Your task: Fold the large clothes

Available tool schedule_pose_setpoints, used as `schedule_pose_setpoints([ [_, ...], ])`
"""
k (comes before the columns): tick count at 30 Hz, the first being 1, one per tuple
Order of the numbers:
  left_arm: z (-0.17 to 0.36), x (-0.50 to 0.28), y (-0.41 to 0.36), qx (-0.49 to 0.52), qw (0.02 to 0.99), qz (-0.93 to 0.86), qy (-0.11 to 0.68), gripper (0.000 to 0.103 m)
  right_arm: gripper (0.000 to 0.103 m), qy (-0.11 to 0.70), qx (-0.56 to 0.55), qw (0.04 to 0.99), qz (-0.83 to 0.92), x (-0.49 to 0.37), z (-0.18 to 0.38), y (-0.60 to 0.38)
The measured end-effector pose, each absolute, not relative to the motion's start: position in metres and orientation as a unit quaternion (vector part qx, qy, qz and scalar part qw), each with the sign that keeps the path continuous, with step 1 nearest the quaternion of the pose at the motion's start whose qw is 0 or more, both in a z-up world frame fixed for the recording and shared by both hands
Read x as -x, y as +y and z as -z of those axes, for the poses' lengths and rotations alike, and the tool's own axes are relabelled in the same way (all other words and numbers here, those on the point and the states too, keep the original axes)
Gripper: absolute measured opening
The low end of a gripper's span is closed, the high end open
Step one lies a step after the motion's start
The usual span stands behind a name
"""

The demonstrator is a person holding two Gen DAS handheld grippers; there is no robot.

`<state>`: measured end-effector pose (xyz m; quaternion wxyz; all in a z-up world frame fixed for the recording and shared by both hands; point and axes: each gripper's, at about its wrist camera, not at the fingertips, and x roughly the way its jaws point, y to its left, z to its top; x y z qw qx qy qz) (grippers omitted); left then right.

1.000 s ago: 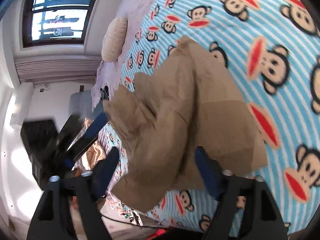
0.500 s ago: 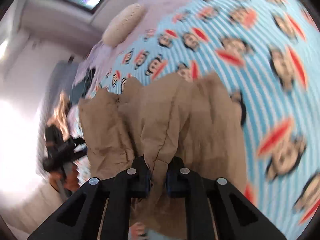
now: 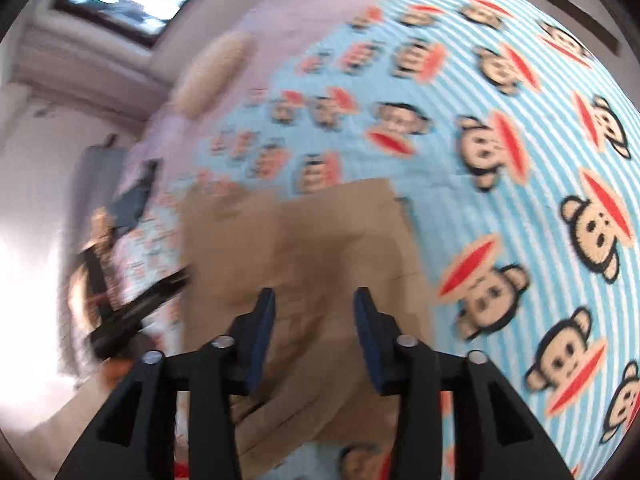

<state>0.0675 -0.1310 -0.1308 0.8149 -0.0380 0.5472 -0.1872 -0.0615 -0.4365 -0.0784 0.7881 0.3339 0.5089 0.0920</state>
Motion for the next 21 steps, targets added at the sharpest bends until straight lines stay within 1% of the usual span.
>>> schedule_pose_setpoints([
  [3, 0.113, -0.064, -0.14, 0.014, 0.831, 0.196, 0.52, 0.071, 0.053, 0.524, -0.304, 0.782, -0.148, 0.074, 0.064, -0.396],
  [4, 0.111, -0.065, -0.144, 0.009, 0.832, 0.202, 0.516, 0.071, 0.051, 0.532, -0.289, 0.78, -0.155, 0.08, 0.065, -0.387],
  [5, 0.11, -0.066, -0.151, -0.001, 0.833, 0.207, 0.514, 0.071, 0.037, 0.548, -0.258, 0.78, -0.156, 0.085, 0.07, -0.37],
  [6, 0.113, -0.067, -0.159, -0.015, 0.833, 0.205, 0.514, 0.071, 0.027, 0.562, -0.223, 0.782, -0.147, 0.088, 0.079, -0.358],
  [7, 0.116, -0.068, -0.165, -0.022, 0.831, 0.203, 0.517, 0.071, 0.027, 0.576, -0.191, 0.784, -0.131, 0.091, 0.089, -0.35],
  [8, 0.12, -0.07, -0.17, -0.025, 0.83, 0.2, 0.52, 0.071, 0.023, 0.59, -0.159, 0.784, -0.108, 0.095, 0.102, -0.345],
  [10, 0.126, -0.072, -0.179, -0.03, 0.831, 0.195, 0.52, 0.071, 0.021, 0.608, -0.132, 0.78, -0.069, 0.102, 0.125, -0.351],
  [11, 0.13, -0.074, -0.185, -0.034, 0.831, 0.195, 0.52, 0.071, 0.021, 0.613, -0.135, 0.777, -0.056, 0.105, 0.137, -0.357],
  [12, 0.132, -0.075, -0.19, -0.037, 0.831, 0.196, 0.519, 0.071, 0.018, 0.612, -0.149, 0.775, -0.047, 0.109, 0.149, -0.367],
  [13, 0.135, -0.076, -0.197, -0.043, 0.832, 0.197, 0.517, 0.071, 0.018, 0.61, -0.156, 0.776, -0.042, 0.111, 0.156, -0.373],
  [19, 0.151, -0.077, -0.232, -0.074, 0.835, 0.194, 0.51, 0.071, 0.018, 0.58, -0.136, 0.802, -0.028, 0.123, 0.185, -0.381],
  [21, 0.158, -0.077, -0.237, -0.083, 0.836, 0.19, 0.508, 0.071, 0.018, 0.573, -0.148, 0.805, -0.026, 0.126, 0.192, -0.384],
])
